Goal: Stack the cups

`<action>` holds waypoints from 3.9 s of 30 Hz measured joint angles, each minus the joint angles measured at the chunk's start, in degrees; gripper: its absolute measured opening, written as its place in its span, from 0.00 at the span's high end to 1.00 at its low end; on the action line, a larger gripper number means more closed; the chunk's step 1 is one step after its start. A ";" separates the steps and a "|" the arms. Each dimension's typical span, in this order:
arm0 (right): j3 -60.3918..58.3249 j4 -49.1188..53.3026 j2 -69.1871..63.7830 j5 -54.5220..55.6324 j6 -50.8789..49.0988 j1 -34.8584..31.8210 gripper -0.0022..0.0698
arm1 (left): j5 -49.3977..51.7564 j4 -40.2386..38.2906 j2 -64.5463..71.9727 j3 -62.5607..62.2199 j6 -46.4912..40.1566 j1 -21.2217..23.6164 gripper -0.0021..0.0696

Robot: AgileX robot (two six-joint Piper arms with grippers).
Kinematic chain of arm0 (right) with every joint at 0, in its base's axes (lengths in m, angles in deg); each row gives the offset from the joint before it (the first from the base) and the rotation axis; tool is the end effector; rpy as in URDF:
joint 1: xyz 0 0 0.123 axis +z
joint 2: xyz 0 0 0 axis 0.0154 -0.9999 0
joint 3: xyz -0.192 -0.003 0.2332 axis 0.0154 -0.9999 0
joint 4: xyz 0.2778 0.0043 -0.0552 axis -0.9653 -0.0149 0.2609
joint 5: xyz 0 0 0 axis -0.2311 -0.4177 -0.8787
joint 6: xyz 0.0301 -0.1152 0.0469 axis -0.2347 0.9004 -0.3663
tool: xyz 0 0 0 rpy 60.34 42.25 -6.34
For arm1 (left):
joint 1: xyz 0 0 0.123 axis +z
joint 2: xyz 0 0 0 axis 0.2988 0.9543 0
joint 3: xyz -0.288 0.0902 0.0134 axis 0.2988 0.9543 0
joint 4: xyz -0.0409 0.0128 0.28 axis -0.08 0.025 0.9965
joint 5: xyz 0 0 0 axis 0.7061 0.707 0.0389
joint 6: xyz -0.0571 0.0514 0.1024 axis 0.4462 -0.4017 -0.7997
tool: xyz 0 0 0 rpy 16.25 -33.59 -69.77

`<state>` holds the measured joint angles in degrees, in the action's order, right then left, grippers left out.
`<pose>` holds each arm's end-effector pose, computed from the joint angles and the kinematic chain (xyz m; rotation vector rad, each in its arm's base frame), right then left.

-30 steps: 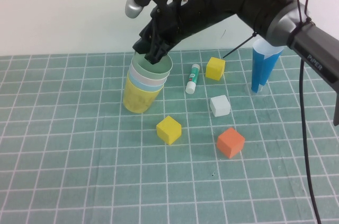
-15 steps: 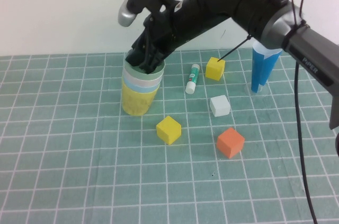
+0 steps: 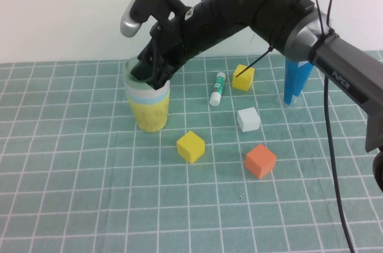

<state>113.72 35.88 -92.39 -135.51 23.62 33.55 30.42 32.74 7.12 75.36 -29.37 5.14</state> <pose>0.4725 0.3847 0.2758 -1.4089 1.7955 0.4892 0.0958 -0.0212 0.2848 0.3168 1.2797 0.0434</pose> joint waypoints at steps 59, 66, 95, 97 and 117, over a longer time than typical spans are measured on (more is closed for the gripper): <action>-80.32 35.05 86.87 19.08 -19.03 -0.11 0.97 | -4.67 0.75 -3.13 3.52 9.69 0.00 0.97; -100.90 44.33 102.93 20.38 -32.90 -0.11 0.97 | 1.81 1.47 -3.13 3.52 9.01 0.00 0.97; -116.16 53.17 119.26 13.09 -52.89 -0.11 0.97 | 7.92 1.35 -3.13 3.90 8.88 0.00 0.97; -116.16 53.17 119.26 13.09 -52.89 -0.11 0.97 | 7.92 1.35 -3.13 4.04 8.88 0.00 0.97; -116.16 53.08 119.26 12.93 -53.02 -0.11 0.97 | 19.46 -6.07 -3.13 10.76 12.69 6.31 0.97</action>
<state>-2.44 88.96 26.87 -122.59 -29.40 33.44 49.89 26.67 4.00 86.12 -16.68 11.45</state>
